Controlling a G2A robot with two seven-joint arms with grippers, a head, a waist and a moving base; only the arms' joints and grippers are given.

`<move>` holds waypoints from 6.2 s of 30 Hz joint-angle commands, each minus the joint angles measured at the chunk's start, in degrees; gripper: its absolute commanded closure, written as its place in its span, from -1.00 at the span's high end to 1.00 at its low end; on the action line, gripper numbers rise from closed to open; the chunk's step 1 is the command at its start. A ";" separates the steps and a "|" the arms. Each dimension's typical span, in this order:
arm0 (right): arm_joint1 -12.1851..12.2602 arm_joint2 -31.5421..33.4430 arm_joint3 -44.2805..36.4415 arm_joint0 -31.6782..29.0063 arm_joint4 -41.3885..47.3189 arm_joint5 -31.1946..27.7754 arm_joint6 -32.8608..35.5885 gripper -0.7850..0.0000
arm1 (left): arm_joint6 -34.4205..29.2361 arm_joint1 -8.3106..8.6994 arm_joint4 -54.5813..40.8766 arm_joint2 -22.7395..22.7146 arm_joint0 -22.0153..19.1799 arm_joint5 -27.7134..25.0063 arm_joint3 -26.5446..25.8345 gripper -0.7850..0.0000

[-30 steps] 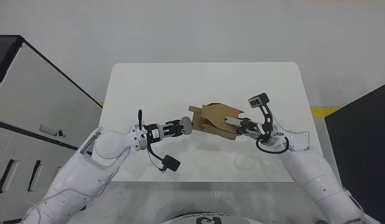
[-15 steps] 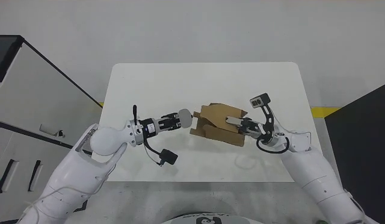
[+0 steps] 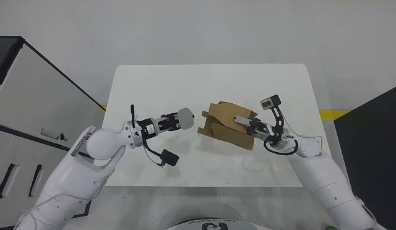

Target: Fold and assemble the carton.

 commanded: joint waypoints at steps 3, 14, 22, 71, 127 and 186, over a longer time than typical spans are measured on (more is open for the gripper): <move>0.06 0.67 -0.01 -0.22 -0.41 0.24 -1.25 -1.00 | 2.24 0.37 0.00 -0.27 -0.33 2.11 0.14 1.00; -0.01 1.07 -2.24 -0.96 -3.11 0.13 -3.42 -1.00 | 2.84 0.03 -7.28 1.00 -0.72 -1.29 0.25 1.00; -0.03 1.27 -2.47 -1.14 -3.47 -0.33 -4.10 -1.00 | 3.31 -0.03 -8.88 1.37 -0.35 -2.48 0.66 1.00; -0.29 2.79 -8.18 -2.11 -13.64 -12.91 -7.91 -1.00 | -3.65 -2.78 -67.04 5.37 -10.32 -59.46 6.55 1.00; -1.28 0.39 -9.11 -1.73 -19.22 -10.82 -17.18 -1.00 | -14.83 -4.67 -82.14 12.43 -11.79 -59.34 7.70 -0.23; -0.31 1.07 -5.95 -1.34 -5.67 -11.95 -2.66 -1.00 | -12.60 -4.46 -81.61 11.21 -15.16 -56.98 11.67 -1.00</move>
